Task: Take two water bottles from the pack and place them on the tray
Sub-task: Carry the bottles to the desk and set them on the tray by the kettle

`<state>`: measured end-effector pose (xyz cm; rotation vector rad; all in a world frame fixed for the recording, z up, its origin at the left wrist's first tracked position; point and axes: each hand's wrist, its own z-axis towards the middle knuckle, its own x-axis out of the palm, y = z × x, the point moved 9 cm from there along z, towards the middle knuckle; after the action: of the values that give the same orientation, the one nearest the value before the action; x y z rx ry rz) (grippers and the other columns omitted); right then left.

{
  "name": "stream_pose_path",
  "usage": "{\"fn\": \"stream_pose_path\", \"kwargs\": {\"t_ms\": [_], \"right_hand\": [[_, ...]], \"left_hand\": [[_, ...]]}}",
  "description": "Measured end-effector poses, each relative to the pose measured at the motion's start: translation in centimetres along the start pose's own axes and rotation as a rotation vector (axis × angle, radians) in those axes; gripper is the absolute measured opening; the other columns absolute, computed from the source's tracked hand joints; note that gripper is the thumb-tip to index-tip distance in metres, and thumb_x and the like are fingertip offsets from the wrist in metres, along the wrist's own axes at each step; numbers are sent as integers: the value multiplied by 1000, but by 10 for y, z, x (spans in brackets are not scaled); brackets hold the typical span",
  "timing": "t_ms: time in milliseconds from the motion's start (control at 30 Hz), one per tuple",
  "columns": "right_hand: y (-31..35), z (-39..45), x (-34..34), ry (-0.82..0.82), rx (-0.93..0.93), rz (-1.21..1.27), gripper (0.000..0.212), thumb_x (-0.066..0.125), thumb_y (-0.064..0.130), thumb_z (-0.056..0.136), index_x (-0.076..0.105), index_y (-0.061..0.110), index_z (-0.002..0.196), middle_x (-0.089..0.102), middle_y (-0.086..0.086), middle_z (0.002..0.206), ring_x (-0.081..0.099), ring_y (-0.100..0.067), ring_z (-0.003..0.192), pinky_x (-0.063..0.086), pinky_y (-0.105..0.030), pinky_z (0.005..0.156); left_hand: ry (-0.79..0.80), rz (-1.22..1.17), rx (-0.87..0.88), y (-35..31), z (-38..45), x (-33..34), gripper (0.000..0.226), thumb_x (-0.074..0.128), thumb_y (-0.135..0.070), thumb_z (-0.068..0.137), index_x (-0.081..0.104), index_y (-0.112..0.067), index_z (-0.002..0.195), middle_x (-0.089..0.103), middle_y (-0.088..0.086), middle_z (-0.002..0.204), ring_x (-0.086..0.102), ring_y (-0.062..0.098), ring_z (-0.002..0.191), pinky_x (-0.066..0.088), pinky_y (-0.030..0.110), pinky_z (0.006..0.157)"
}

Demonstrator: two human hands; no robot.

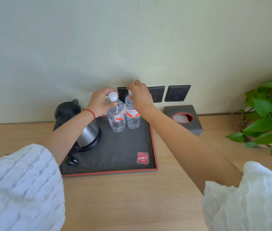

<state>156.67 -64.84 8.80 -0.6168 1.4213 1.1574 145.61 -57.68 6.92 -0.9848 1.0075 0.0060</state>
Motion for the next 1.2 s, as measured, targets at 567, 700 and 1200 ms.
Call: {"fn": "stream_pose_path", "kwargs": {"t_ms": [567,700,1200], "right_hand": [[1,-1,-2,-7,-30,-18,37,53,-10,89,52,5,123,50,-17,124,49,-32,111,49,-39,80],[2,-1,-1,-10,-34,-19,37,52,-11,89,52,5,122,50,-17,124,49,-33,110,48,-39,79],[5,-6,2,-3,-21,-58,36,51,-6,91,49,6,125,47,-17,126,46,-32,114,52,-39,79]], "left_hand": [[118,262,218,-37,20,-3,34,72,14,67,71,0,98,72,20,105,66,32,97,52,42,88],[130,314,247,-37,20,-1,32,69,14,70,71,-1,98,73,17,104,66,31,96,50,36,84],[-84,57,-7,-13,-2,-5,51,71,8,72,60,-5,120,62,17,124,57,32,113,43,37,100]]}}
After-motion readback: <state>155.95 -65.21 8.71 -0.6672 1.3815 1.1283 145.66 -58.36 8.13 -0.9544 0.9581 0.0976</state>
